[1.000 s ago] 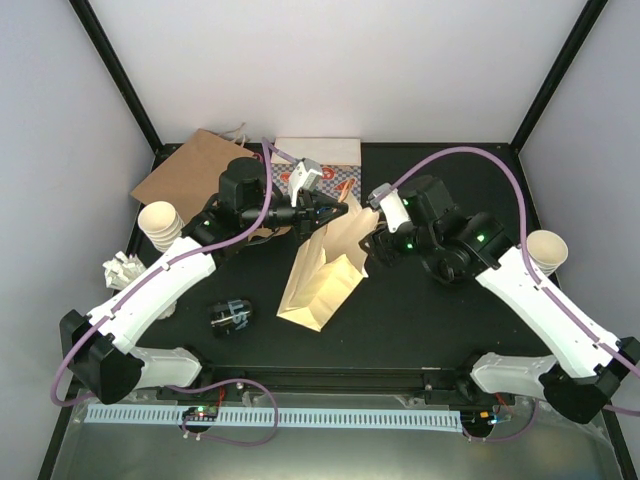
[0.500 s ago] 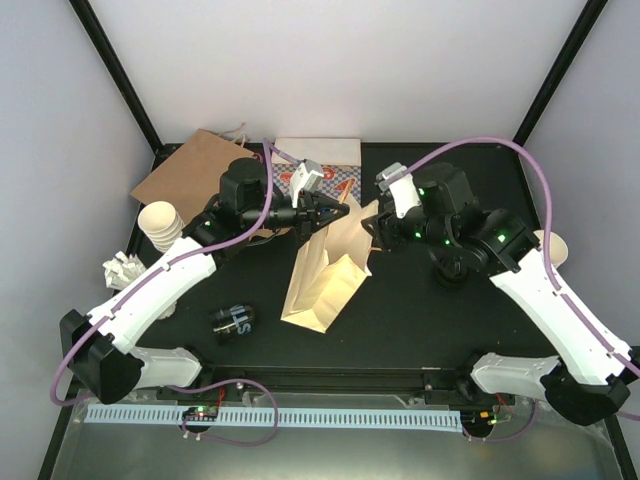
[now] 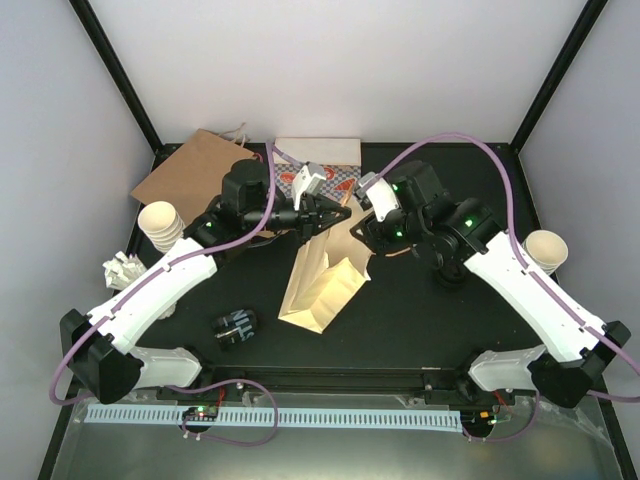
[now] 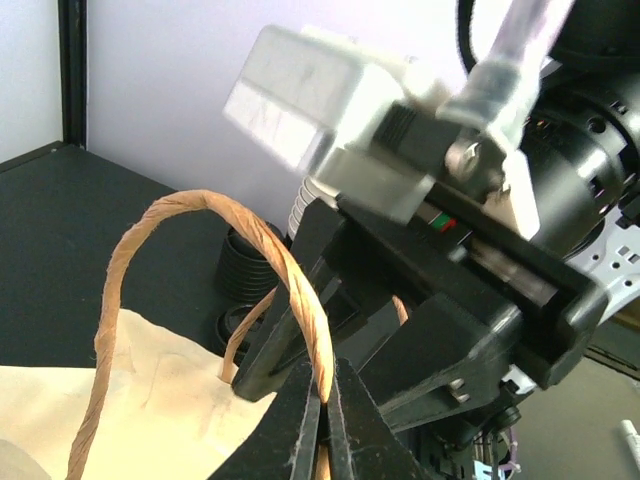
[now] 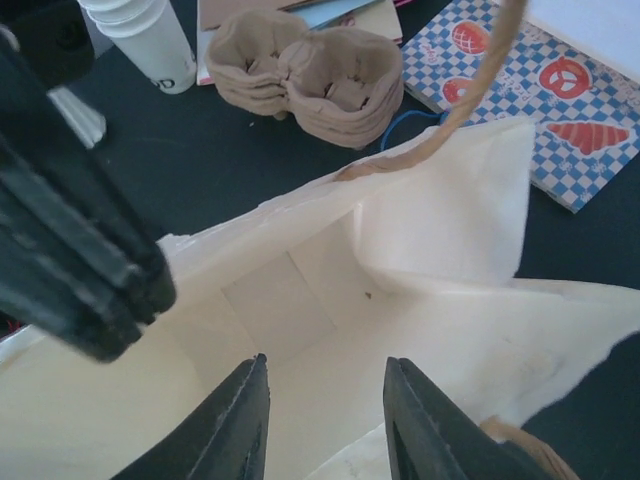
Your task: Pack the takeout coffee
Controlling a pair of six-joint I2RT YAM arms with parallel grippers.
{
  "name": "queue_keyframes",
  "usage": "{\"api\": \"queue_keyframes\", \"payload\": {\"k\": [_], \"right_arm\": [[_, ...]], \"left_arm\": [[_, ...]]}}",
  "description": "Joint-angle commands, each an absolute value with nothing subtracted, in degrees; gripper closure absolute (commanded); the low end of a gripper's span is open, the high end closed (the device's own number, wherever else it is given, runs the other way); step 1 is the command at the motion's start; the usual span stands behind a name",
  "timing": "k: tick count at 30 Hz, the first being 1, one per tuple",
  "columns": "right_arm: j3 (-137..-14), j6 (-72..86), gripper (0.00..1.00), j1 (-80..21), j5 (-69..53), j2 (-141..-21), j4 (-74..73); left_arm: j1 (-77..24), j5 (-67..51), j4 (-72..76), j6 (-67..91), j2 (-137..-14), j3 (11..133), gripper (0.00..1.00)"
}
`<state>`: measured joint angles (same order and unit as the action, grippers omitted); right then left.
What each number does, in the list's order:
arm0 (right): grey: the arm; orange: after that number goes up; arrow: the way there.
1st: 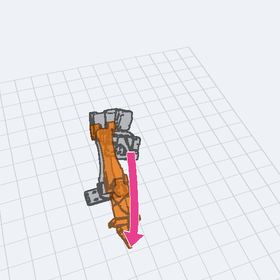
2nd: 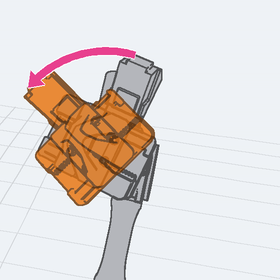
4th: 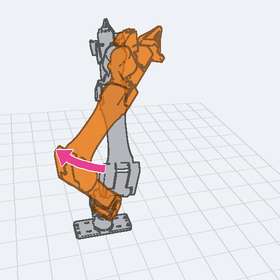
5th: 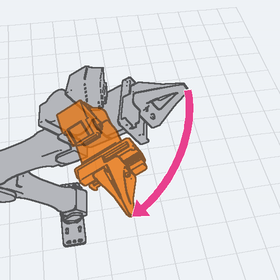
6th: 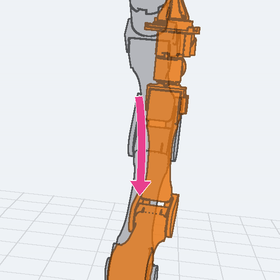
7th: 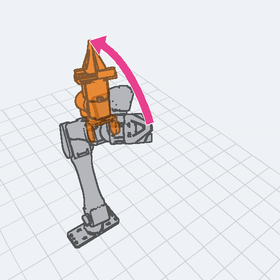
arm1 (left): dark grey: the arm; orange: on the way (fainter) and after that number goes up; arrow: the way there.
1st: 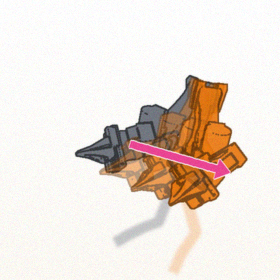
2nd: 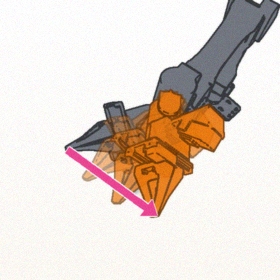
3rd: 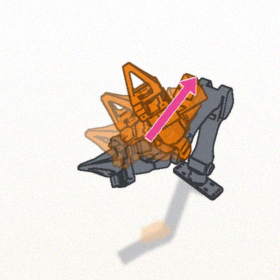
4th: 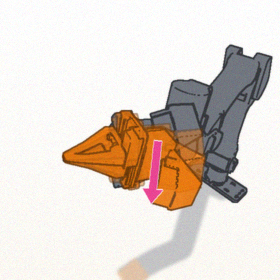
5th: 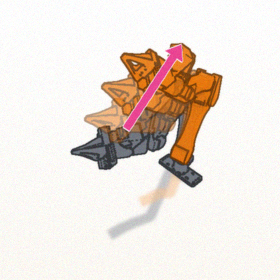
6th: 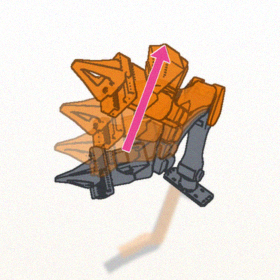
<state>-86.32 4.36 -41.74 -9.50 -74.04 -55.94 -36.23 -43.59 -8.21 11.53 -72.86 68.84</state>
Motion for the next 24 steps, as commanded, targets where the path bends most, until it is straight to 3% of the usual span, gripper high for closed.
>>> {"api": "queue_keyframes", "payload": {"k": [1,5,24], "right_arm": [[-84.3,3.4,0.77,-41.5,-12.0,-75.0,-57.1],[-81.5,3.4,0.98,-41.5,-13.8,-76.2,-57.1],[-68.3,7.2,0.99,-41.6,-12.0,-73.2,-57.0]], "left_arm": [[-36.9,-44.6,-7.7,10.7,-71.7,69.4,0.98],[-37.1,-44.4,-7.2,10.7,-71.8,69.6,0.98],[-37.2,-36.9,-10.2,6.2,-71.0,75.5,0.99]]}}
